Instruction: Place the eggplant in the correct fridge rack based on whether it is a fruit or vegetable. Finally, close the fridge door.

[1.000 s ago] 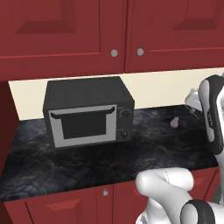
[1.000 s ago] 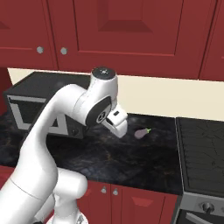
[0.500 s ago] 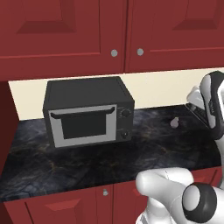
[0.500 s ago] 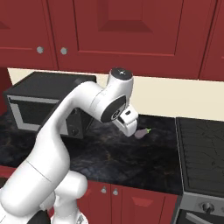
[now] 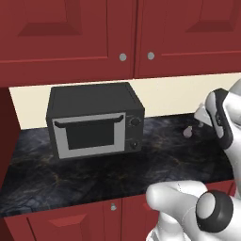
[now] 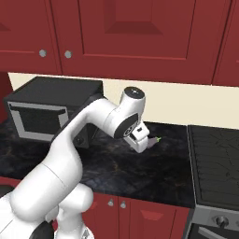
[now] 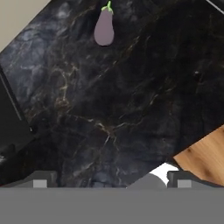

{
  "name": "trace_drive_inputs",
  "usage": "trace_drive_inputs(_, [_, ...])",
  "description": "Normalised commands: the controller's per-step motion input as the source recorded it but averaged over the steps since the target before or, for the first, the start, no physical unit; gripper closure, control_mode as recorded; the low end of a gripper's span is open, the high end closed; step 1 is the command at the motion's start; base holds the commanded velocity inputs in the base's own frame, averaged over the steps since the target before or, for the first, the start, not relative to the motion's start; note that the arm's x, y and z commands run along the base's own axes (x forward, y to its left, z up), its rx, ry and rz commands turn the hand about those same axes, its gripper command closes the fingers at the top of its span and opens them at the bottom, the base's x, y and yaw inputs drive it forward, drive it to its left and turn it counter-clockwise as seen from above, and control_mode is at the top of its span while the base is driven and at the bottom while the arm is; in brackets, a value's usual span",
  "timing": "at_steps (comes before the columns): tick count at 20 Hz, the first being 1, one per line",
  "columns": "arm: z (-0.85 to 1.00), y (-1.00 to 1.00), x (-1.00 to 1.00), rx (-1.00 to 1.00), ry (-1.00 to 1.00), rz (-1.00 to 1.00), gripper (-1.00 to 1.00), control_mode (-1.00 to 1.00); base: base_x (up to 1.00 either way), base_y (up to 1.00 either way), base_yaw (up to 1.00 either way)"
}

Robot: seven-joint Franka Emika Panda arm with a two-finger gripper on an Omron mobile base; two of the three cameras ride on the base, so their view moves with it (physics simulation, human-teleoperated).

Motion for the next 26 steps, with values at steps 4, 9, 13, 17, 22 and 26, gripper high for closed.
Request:
trace_drive_inputs(4, [-0.30, -0.23, 0.22, -0.01, 0.00, 0.00, -1.00, -1.00, 0.00, 0.00, 0.00])
trace_drive_inputs(9, [-0.29, -0.11, 0.33, -0.01, 0.00, 0.00, -1.00, -1.00, 0.00, 0.00, 0.00])
trace_drive_inputs(13, [-0.22, 0.00, 0.39, 0.00, 0.03, 0.00, -1.00, -1.00, 0.00, 0.00, 0.00])
trace_drive_inputs(17, [-0.34, 0.00, 0.41, 0.00, 0.00, 0.00, -1.00, -1.00, 0.00, 0.00, 0.00])
trace_drive_inputs(22, [-0.32, -0.13, 0.35, 0.00, 0.01, 0.00, -1.00, -1.00, 0.00, 0.00, 0.00])
trace_drive_inputs(26, [-0.14, -0.25, 0.36, 0.00, 0.05, 0.00, -1.00, -1.00, 0.00, 0.00, 0.00])
